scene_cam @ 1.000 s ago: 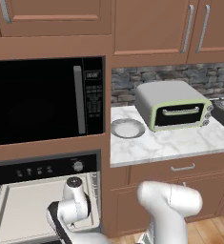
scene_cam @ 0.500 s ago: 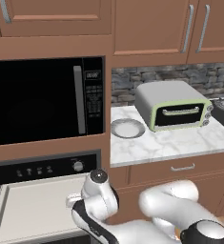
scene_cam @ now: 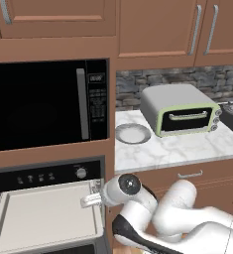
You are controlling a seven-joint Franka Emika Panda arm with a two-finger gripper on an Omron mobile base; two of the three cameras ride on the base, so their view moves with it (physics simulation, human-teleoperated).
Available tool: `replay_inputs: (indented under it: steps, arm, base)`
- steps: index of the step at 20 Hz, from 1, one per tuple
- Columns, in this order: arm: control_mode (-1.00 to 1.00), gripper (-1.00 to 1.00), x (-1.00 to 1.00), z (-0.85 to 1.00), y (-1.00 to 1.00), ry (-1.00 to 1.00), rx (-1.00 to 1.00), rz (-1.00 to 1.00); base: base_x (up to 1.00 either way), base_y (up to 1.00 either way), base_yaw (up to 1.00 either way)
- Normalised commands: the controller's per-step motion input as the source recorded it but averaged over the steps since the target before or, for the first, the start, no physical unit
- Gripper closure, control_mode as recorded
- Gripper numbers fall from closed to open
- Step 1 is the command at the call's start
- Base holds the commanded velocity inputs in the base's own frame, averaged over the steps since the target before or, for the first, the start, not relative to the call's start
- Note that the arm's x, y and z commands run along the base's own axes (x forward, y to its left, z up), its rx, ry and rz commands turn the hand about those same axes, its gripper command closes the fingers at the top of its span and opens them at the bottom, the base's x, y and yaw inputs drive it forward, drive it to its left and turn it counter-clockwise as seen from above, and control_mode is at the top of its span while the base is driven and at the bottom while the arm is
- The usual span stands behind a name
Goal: Take the fish from the oven and place it on the plate on the counter.
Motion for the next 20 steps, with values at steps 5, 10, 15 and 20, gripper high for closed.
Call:
replay_inputs:
  steps: [5, 10, 15, 20]
  arm:
    - [-1.0, 1.0, -0.02, 1.0, -0.45, -0.23, 0.0, 0.01]
    - [-1.0, 1.0, 0.0, 0.82, -0.61, -0.23, 0.01, 0.0]
    - [-1.0, 1.0, 0.05, 0.7, -0.7, -0.15, 0.05, -0.02]
    - [-1.0, 1.0, 0.17, 0.43, -0.84, -0.04, 0.08, -0.06]
  base:
    - [0.0, 0.0, 0.0]
    - [0.0, 0.0, 0.0]
    - [0.0, 0.0, 0.0]
    - [0.0, 0.0, 0.0]
